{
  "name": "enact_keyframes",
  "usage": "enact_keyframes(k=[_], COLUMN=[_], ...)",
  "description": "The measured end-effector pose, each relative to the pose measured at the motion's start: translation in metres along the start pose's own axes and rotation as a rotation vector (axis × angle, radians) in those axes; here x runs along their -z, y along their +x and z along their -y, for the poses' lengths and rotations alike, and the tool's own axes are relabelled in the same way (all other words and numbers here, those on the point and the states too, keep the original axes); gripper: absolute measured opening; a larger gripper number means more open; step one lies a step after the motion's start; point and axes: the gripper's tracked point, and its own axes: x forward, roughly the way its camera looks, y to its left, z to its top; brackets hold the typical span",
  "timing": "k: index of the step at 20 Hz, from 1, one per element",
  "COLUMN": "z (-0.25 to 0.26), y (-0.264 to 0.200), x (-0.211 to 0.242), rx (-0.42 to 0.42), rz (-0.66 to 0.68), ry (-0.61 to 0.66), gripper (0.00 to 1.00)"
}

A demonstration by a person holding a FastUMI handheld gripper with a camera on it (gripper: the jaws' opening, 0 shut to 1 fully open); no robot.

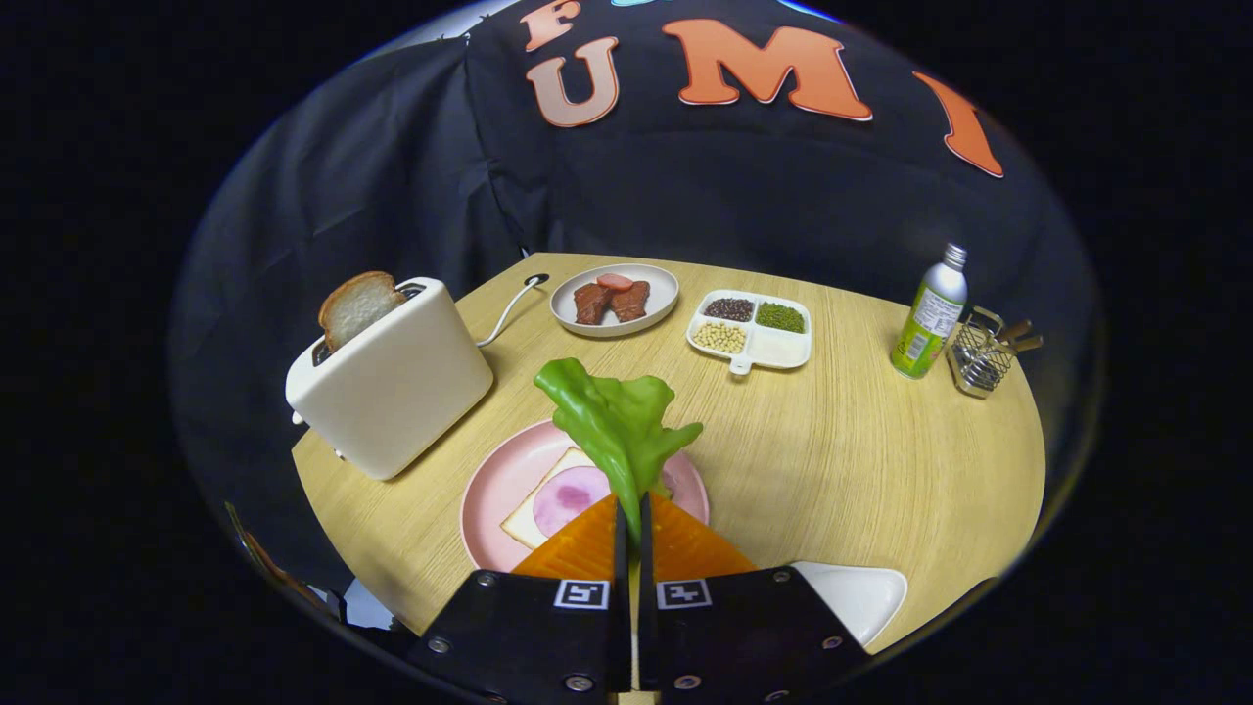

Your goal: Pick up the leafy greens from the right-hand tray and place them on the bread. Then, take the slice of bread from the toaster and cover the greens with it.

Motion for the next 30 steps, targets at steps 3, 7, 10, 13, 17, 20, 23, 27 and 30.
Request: enact_keyframes(k=[3,7,10,13,17,20,23,27,30], z=[-0.013,-0.022,-0.024,-0.032,-0.039,-0.046,-0.047,-0.056,-0.058], y=[0.012,0.032,0.046,0.052,0.057,0.055,0.052,0.044,0.037], x=[0.000,0.011,0.020,0.026,0.028,0.035,0.033,0.020,0.005], rx=[-0.029,-0.037,-0.018,-0.030,-0.028,-0.037,-0.019,-0.038,-0.031], rz=[-0.015,-0.063,-0.094,-0.118,-0.136,-0.177,-0.175,-0.157,-0.133], ry=[0.001,-0.010,-0.036,-0.025,-0.036,-0.051,-0.075,-0.079,-0.068], gripper=[0.04,0.03,0.04,0.04,0.08,0.17,0.26,0.47,0.57])
